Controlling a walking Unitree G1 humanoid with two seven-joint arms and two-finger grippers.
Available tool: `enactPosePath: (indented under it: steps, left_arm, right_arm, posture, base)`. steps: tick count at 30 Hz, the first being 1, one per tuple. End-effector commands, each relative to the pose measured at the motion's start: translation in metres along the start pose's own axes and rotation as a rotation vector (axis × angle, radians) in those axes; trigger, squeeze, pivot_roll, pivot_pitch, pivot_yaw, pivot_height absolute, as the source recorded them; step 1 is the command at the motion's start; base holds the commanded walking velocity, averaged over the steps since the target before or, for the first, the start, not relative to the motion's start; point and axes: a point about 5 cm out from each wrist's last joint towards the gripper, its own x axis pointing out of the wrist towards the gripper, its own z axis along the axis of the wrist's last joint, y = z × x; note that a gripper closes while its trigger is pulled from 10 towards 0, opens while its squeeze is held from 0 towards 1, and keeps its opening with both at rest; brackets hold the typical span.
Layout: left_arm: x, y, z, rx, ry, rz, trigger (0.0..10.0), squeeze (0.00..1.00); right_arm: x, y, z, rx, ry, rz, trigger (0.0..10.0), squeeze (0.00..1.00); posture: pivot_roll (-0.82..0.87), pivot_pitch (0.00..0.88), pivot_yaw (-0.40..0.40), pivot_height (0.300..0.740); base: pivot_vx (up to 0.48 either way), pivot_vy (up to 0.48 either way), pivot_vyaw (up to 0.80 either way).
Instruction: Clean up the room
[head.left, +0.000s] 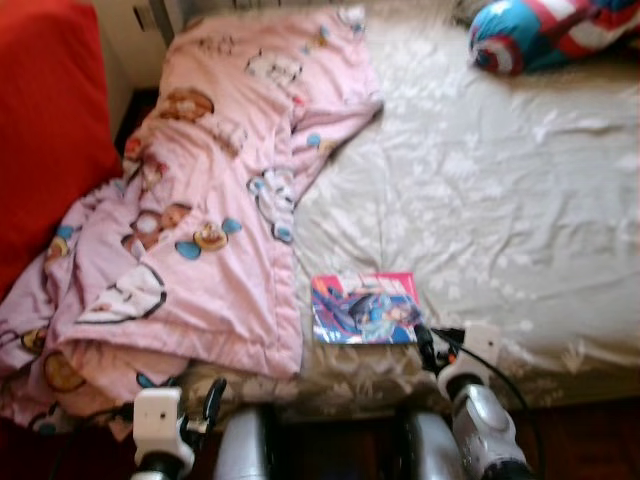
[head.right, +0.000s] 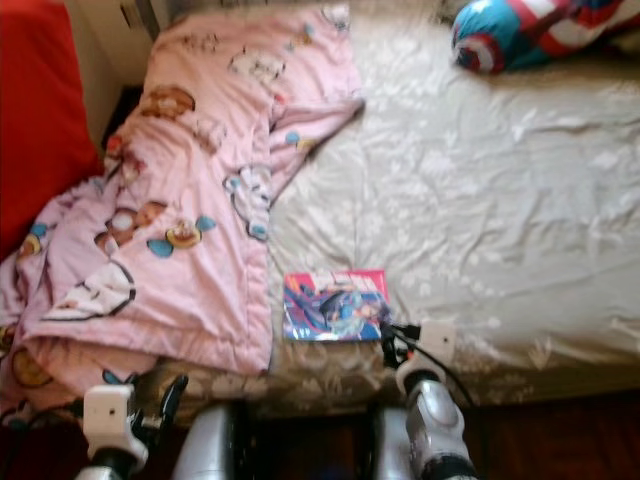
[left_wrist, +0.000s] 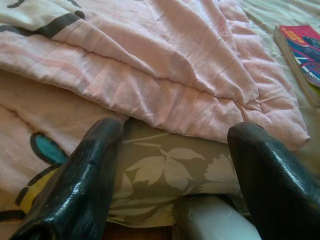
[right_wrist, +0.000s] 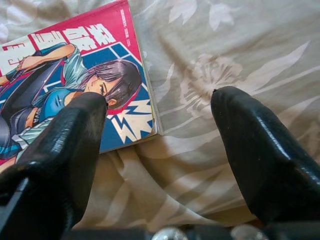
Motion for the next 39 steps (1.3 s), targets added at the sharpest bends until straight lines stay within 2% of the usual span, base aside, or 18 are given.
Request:
enactPosePath:
  steps: [1, 5, 11, 14, 16, 17, 23, 32, 39]
  left_arm:
    - [-0.007, 0.001, -0.003, 0.008, 0.032, -0.002, 10.0, 0.00]
    - [-0.014, 0.004, 0.000, 0.014, 0.068, 0.004, 10.0, 0.00]
    - [-0.022, 0.005, 0.004, 0.023, 0.104, 0.014, 10.0, 0.00]
    - [-0.023, 0.005, 0.005, 0.027, 0.108, 0.014, 10.0, 0.00]
    - [-0.024, 0.005, 0.009, 0.031, 0.116, 0.012, 10.0, 0.00]
    - [-0.024, 0.004, 0.011, 0.032, 0.115, 0.010, 10.0, 0.00]
    - [-0.024, 0.003, 0.017, 0.043, 0.118, 0.000, 10.0, 0.00]
    - [-0.027, 0.006, 0.016, 0.054, 0.138, -0.004, 10.0, 0.00]
    - [-0.030, 0.010, 0.010, 0.060, 0.159, -0.008, 10.0, 0.00]
  right_arm:
    - [-0.003, 0.000, -0.009, 0.045, 0.040, -0.002, 10.0, 0.00]
    - [0.003, 0.002, -0.001, 0.099, 0.022, 0.027, 10.0, 0.00]
    - [0.004, -0.005, 0.006, 0.168, 0.009, 0.030, 10.0, 0.00]
    - [0.005, -0.007, 0.006, 0.197, 0.011, 0.035, 10.0, 0.00]
    - [0.006, -0.007, 0.007, 0.291, 0.016, 0.072, 10.0, 0.00]
    - [0.006, -0.007, 0.007, 0.309, 0.019, 0.076, 10.0, 0.00]
    - [0.006, -0.007, 0.007, 0.380, 0.026, 0.122, 10.0, 0.00]
    - [0.003, -0.009, 0.004, 0.440, 0.046, 0.191, 10.0, 0.00]
    - [-0.003, -0.023, -0.001, 0.558, 0.040, 0.158, 10.0, 0.00]
  posture:
    - [0.13, 0.328, 0.067, 0.608]
    - [0.13, 0.344, 0.077, 0.608]
    - [0.16, 0.355, 0.089, 0.608]
    - [0.16, 0.355, 0.092, 0.608]
    - [0.16, 0.355, 0.097, 0.608]
    - [0.17, 0.354, 0.100, 0.608]
    - [0.18, 0.353, 0.106, 0.608]
    - [0.19, 0.358, 0.117, 0.608]
    - [0.21, 0.364, 0.128, 0.608]
  base:
    - [0.000, 0.000, 0.00]
    - [0.000, 0.000, 0.00]
    - [0.000, 0.000, 0.00]
    - [0.000, 0.000, 0.00]
    - [0.000, 0.000, 0.00]
    - [0.000, 0.000, 0.00]
    - [0.000, 0.000, 0.00]
    - [0.000, 0.000, 0.00]
    - [0.000, 0.000, 0.00]
